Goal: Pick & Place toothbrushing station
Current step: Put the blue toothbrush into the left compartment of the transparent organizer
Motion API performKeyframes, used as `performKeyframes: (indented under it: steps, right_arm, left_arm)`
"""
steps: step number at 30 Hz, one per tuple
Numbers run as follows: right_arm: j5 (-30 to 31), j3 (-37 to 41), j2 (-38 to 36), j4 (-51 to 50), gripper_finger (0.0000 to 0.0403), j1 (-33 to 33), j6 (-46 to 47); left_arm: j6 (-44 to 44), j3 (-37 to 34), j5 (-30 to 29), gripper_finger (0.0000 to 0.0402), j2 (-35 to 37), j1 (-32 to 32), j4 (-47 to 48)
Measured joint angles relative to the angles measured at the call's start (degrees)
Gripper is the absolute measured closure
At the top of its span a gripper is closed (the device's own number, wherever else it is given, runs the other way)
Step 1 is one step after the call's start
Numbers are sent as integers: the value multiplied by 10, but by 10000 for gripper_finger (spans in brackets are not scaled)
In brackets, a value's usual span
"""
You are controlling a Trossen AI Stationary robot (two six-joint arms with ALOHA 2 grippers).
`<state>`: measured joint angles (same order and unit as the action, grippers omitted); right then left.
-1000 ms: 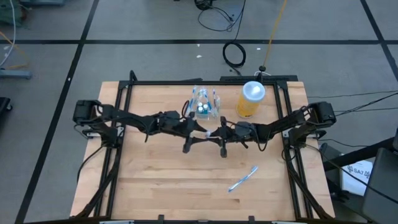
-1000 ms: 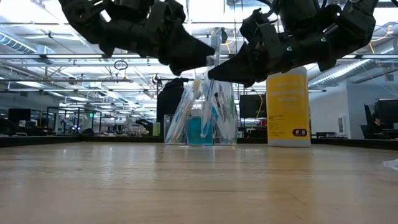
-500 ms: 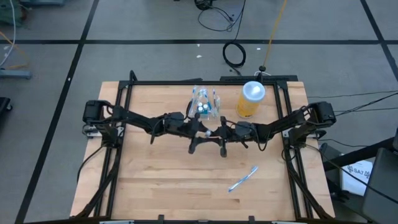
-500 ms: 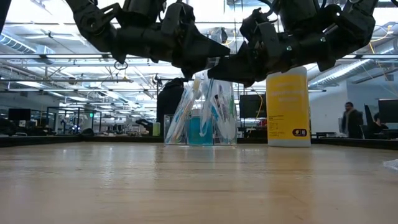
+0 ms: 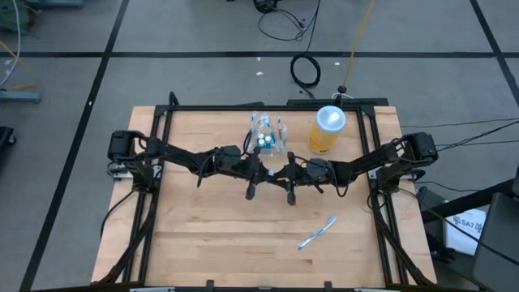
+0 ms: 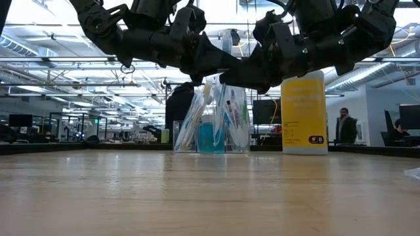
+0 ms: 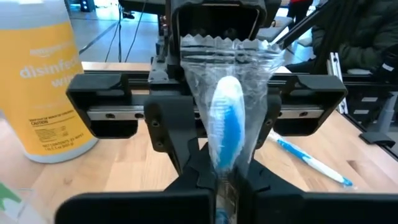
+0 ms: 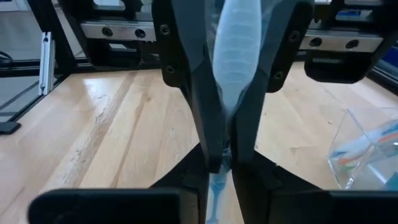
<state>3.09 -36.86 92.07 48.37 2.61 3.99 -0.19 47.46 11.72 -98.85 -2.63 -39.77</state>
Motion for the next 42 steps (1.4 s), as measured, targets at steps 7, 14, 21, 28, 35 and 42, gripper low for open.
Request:
performKeyframes:
  steps: [7,14,21,28,35,42]
  right_arm:
    - [1,0,0,2,308,1,28]
    - [1,0,0,-15,280,1,24]
    - [1,0,0,-59,271,1,25]
    - [-2,0,-1,-84,271,1,43]
    - [-2,0,-1,-91,270,1,43]
    - [-2,0,-1,-128,271,0,43]
  left_arm:
    - [-3,0,-23,380,2,0,3]
    - [-16,0,-28,385,31,-1,42]
    - [16,-1,-63,394,137,-1,191]
    - [82,0,-190,395,273,-5,287]
    - [111,-4,-207,392,352,-65,318]
    - [78,-88,-90,386,382,-170,198]
